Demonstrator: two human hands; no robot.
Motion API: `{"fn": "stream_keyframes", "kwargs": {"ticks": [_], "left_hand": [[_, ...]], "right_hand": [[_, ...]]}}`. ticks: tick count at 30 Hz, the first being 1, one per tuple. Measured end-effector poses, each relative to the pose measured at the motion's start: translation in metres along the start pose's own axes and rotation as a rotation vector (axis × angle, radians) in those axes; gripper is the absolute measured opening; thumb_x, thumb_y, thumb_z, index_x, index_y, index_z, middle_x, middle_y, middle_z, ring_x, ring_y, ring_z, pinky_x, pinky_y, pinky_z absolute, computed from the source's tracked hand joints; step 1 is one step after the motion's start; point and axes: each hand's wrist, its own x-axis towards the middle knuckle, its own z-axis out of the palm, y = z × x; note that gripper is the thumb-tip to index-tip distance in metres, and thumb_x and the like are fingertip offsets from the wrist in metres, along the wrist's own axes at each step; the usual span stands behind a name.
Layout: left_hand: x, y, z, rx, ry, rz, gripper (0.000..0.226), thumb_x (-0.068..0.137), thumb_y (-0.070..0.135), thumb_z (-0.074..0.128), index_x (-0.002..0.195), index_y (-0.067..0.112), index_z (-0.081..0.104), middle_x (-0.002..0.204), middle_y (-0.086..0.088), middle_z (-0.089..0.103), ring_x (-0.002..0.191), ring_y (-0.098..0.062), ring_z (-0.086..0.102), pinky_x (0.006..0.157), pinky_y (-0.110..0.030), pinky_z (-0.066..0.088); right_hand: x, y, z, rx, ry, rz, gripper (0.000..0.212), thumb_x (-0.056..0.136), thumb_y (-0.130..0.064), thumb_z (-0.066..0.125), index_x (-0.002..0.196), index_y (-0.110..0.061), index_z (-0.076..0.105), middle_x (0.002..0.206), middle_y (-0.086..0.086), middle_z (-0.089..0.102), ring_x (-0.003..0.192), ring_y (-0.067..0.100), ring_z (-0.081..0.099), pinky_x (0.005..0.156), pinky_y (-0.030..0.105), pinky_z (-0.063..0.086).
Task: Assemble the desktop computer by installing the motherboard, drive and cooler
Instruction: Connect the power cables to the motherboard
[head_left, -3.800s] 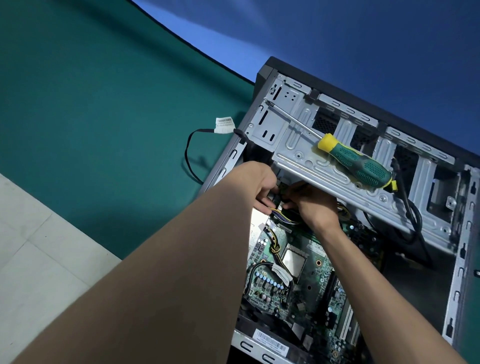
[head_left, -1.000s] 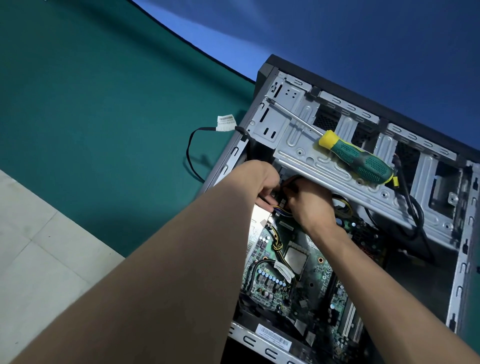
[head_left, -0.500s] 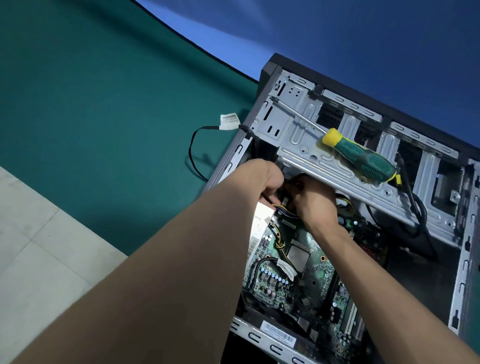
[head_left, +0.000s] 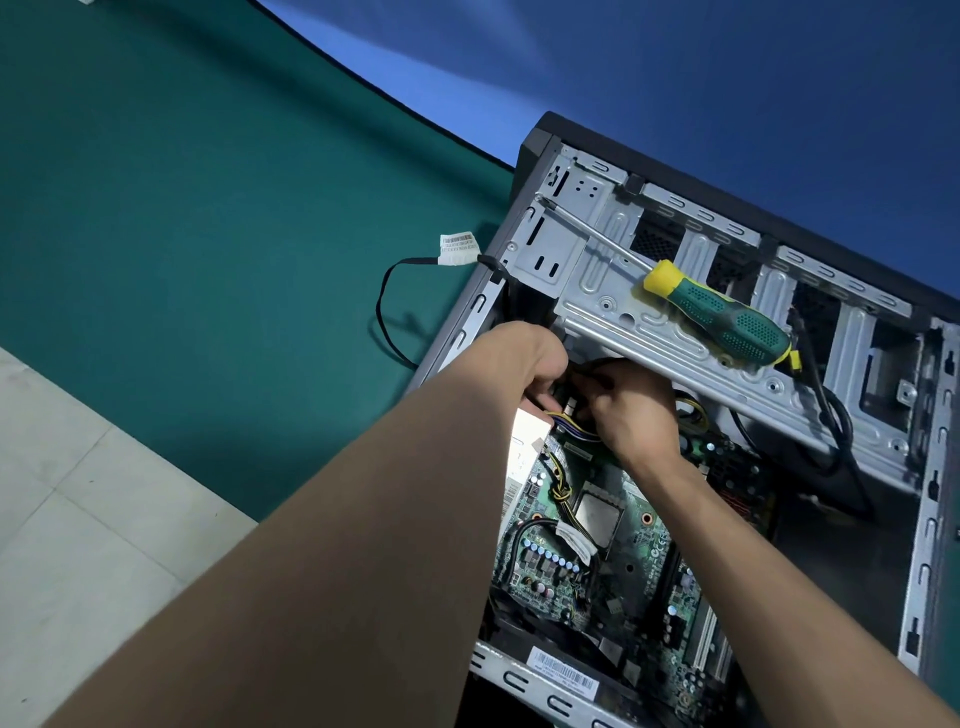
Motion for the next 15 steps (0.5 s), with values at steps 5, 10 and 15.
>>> {"fn": "stream_keyframes", "kwargs": {"ticks": [5,10,15], "left_hand": [[0.0010,-0.0003,-0.0006,0.010,-0.011,-0.002,0.046,0.098,-0.008,0.024,0.141,0.005,0.034,0.127,-0.013,0.058,0.081,-0.020,0.064,0.030,-0.021,0.045],[0.0036,-0.0005,-0.0008,-0.001,-0.001,-0.008,0.049,0.098,-0.006,0.021,0.143,0.007,0.032,0.126,-0.014,0.059,0.064,-0.020,0.059,0.030,-0.022,0.045],[0.0040,-0.0011,-0.0008,-0.007,-0.003,-0.014,0.049,0.098,-0.006,0.020,0.144,0.007,0.031,0.126,-0.014,0.059,0.072,-0.021,0.063,0.031,-0.022,0.046]], "right_hand": [[-0.0037,-0.0024,-0.0006,0.028,0.068,-0.055,0.023,0.095,-0.026,0.054,0.106,-0.015,0.071,0.086,0.011,0.072,0.076,0.027,0.065,0.067,0.028,0.047],[-0.0019,-0.0015,0.0009,-0.099,0.044,-0.104,0.022,0.096,-0.023,0.052,0.106,-0.017,0.071,0.095,0.008,0.070,0.076,0.024,0.059,0.063,0.023,0.035],[-0.0042,0.0008,0.0013,-0.125,0.105,-0.132,0.024,0.097,-0.023,0.051,0.108,-0.015,0.071,0.099,0.009,0.071,0.080,0.026,0.061,0.063,0.024,0.036]]}}
